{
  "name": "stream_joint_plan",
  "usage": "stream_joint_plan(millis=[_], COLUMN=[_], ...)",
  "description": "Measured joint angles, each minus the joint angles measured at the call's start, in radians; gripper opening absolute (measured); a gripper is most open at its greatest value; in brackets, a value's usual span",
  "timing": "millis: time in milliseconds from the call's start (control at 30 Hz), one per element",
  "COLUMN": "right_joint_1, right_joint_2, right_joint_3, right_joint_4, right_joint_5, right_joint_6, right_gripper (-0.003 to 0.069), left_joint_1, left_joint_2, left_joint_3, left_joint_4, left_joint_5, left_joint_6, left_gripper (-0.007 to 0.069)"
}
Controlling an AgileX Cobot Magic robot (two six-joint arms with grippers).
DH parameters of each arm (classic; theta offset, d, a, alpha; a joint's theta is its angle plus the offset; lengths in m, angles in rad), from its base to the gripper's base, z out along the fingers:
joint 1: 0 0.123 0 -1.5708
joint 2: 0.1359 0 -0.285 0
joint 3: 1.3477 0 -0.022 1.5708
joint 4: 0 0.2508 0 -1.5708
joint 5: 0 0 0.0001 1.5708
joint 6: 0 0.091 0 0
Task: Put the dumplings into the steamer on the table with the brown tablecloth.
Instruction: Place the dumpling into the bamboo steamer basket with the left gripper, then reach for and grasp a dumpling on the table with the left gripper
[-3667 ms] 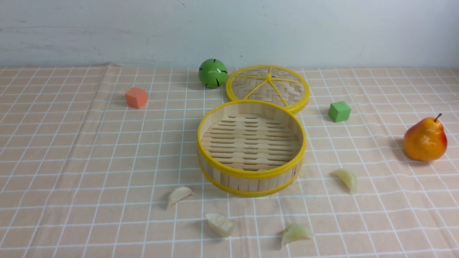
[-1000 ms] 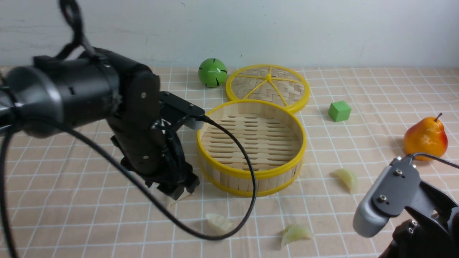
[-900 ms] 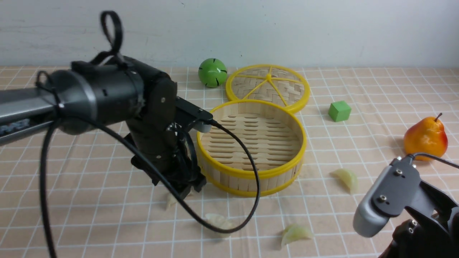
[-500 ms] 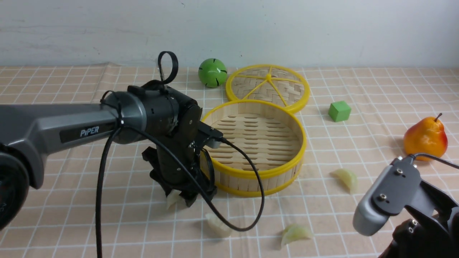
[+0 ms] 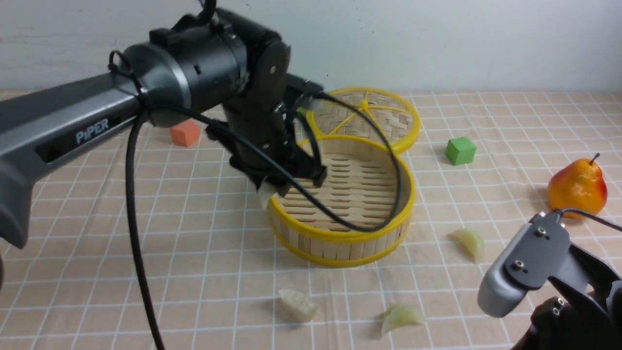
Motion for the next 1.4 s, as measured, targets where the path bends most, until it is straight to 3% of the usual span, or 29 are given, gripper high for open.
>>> stream_joint_plan(millis=[233, 333, 633, 700, 967, 1200, 1400], right_joint_1=[0.000, 0.000, 0.000, 0.000, 0.000, 0.000, 0.000], right_joint_2=[-0.061, -0.104, -0.186, -0.189, -0.188, -0.188, -0.188], right_joint_3=[0.000, 0.000, 0.000, 0.000, 0.000, 0.000, 0.000], right_joint_4=[0.039, 0.044, 0.042, 0.042, 0.031, 0.026, 0.024], right_joint_5=[0.041, 0.071, 0.095, 0.100, 0.108, 0.108, 0.104], right_joint_6=[0.001, 0.017, 0.029, 0.029, 0.029, 0.029, 0.029], right_gripper=[0.0016, 0.0020, 0.0027, 0.0029, 0.0031, 0.0038, 0.0043], left_joint_1=[-0.057, -0.050, -0.047, -0.047, -0.047, -0.049, -0.052], left_joint_2=[0.149, 0.243, 0.347, 0.348, 0.281, 0.097, -0.063], left_joint_3=[-0.174, -0.218, -0.230, -0.237, -0.317, -0.304, -0.089], left_joint_4=[-0.016, 0.037, 0.109, 0.109, 0.061, -0.002, -0.022], left_joint_5=[-0.049, -0.049, -0.083, -0.080, 0.070, 0.171, 0.181], left_joint_6=[-0.061, -0.120, -0.209, -0.213, -0.211, -0.147, -0.114], left_gripper=[0.0247, 0.0247, 0.0247, 0.0276, 0.0519, 0.0554, 0.0554])
